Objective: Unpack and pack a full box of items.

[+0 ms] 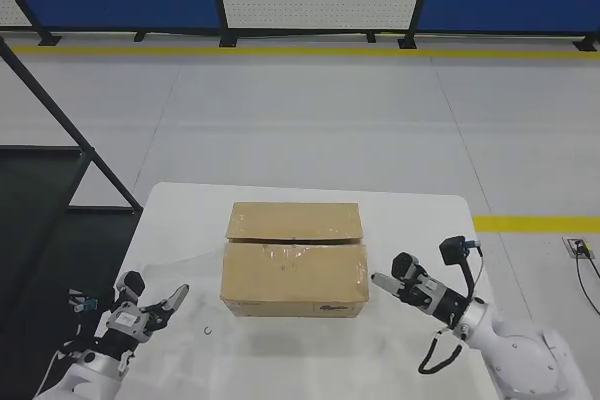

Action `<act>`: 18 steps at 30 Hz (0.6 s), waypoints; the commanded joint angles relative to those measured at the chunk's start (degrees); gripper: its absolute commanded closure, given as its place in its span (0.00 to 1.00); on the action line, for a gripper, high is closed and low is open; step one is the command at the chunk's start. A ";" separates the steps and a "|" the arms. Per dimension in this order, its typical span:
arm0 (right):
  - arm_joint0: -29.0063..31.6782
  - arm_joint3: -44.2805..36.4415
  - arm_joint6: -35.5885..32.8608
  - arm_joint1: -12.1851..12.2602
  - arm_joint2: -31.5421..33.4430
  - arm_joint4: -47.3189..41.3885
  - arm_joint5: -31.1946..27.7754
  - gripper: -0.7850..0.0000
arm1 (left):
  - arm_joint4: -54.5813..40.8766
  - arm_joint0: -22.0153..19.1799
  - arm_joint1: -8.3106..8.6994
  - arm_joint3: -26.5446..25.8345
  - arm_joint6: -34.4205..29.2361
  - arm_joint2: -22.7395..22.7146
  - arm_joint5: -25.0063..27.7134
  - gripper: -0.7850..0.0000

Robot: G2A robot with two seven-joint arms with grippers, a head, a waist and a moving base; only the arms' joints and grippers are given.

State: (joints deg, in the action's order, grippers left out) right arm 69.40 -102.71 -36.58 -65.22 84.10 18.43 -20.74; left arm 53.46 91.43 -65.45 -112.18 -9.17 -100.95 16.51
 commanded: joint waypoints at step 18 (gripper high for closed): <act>-16.92 21.61 -5.19 -1.38 -10.29 -14.61 -10.15 0.00 | -3.70 -0.87 -0.04 -0.48 -1.77 -0.66 -1.74 0.00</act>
State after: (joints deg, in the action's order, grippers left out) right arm 52.87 -81.56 -41.42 -66.58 74.01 4.43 -30.17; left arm 49.75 90.47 -65.48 -112.61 -10.93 -101.60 14.92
